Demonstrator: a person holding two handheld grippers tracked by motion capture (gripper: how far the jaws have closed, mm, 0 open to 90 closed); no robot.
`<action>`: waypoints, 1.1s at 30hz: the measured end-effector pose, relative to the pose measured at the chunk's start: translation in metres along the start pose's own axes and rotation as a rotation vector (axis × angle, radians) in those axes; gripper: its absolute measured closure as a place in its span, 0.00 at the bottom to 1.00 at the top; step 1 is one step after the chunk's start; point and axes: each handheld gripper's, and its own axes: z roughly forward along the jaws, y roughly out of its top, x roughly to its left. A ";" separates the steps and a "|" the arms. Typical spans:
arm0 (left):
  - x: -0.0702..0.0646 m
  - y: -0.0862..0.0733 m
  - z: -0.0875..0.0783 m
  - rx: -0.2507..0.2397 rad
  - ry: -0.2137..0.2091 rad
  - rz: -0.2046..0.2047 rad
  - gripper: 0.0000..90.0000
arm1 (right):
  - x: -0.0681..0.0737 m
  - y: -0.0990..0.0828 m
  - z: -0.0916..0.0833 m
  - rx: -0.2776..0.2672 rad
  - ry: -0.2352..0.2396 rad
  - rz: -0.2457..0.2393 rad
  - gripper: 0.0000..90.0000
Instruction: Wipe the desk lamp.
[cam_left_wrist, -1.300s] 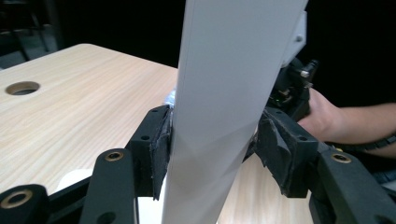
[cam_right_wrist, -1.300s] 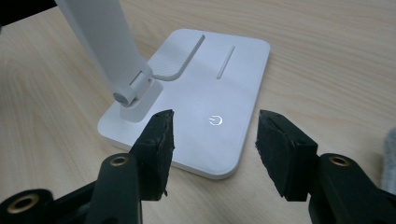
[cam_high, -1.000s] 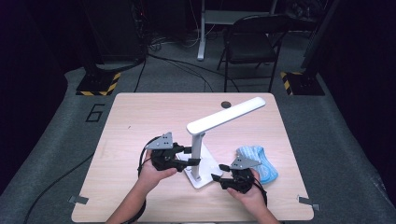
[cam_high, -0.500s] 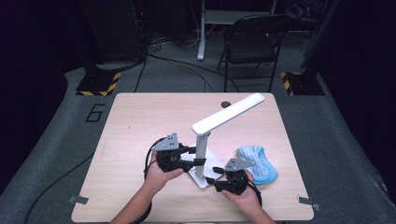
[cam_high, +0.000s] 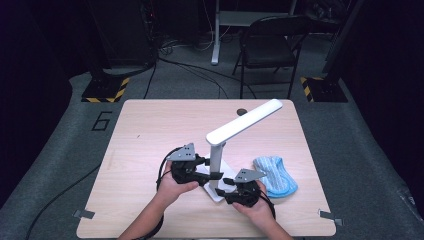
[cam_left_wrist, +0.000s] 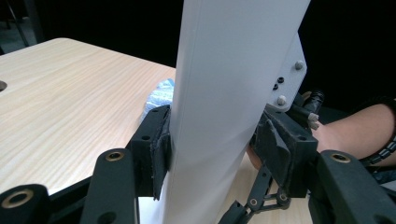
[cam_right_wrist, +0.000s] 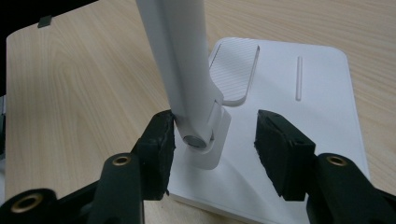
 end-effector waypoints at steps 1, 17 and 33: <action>0.000 0.000 0.000 -0.001 -0.003 -0.004 0.51 | 0.000 0.000 0.000 -0.001 0.002 -0.002 0.55; 0.002 -0.003 -0.005 -0.002 0.030 -0.025 0.69 | -0.009 -0.003 -0.003 -0.002 0.013 0.031 0.66; -0.001 -0.002 0.000 0.007 0.076 -0.011 0.82 | -0.019 -0.005 -0.006 -0.014 -0.016 0.088 0.66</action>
